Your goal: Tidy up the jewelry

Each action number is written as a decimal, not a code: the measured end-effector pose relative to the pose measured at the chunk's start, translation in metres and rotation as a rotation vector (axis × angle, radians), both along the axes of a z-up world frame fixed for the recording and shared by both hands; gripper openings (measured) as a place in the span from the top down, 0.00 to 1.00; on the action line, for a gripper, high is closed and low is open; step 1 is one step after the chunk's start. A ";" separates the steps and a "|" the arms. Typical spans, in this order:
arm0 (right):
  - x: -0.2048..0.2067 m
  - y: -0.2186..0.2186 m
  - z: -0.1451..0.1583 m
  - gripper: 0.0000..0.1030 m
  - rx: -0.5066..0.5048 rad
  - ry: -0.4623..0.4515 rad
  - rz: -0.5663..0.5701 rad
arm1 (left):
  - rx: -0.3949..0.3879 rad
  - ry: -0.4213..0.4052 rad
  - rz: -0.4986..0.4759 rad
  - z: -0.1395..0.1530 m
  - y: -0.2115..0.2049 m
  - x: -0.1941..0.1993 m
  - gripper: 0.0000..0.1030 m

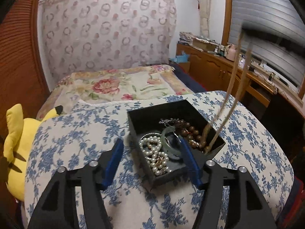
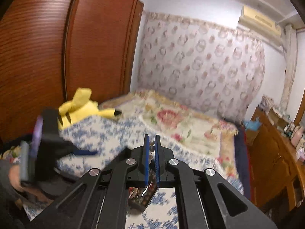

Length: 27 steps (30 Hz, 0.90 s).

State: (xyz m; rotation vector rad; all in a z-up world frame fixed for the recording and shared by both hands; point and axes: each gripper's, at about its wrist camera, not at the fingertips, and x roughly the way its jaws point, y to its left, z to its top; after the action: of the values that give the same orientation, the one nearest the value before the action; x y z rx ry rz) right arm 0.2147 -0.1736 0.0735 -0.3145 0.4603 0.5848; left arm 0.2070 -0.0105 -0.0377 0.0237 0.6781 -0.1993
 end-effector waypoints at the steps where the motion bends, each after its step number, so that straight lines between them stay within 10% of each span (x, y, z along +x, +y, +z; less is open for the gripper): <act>1: 0.004 0.002 -0.011 0.94 -0.013 0.025 -0.002 | -0.003 -0.008 0.013 0.001 0.003 -0.005 0.27; 6: 0.015 0.009 -0.046 0.93 -0.022 0.118 -0.020 | -0.020 -0.040 0.052 0.006 0.010 -0.026 0.13; 10: 0.011 0.004 -0.052 0.54 0.015 0.136 -0.041 | -0.009 -0.075 0.071 0.013 0.010 -0.046 0.07; 27: -0.108 -0.064 -0.055 0.02 0.221 0.055 -0.247 | 0.016 -0.157 0.144 0.038 0.006 -0.122 0.07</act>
State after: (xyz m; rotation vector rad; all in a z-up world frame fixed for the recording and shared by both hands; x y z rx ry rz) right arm 0.1068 -0.2379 0.0187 -0.0296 0.4750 0.3994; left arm 0.0849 -0.0044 0.0000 0.0061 0.5222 -0.0524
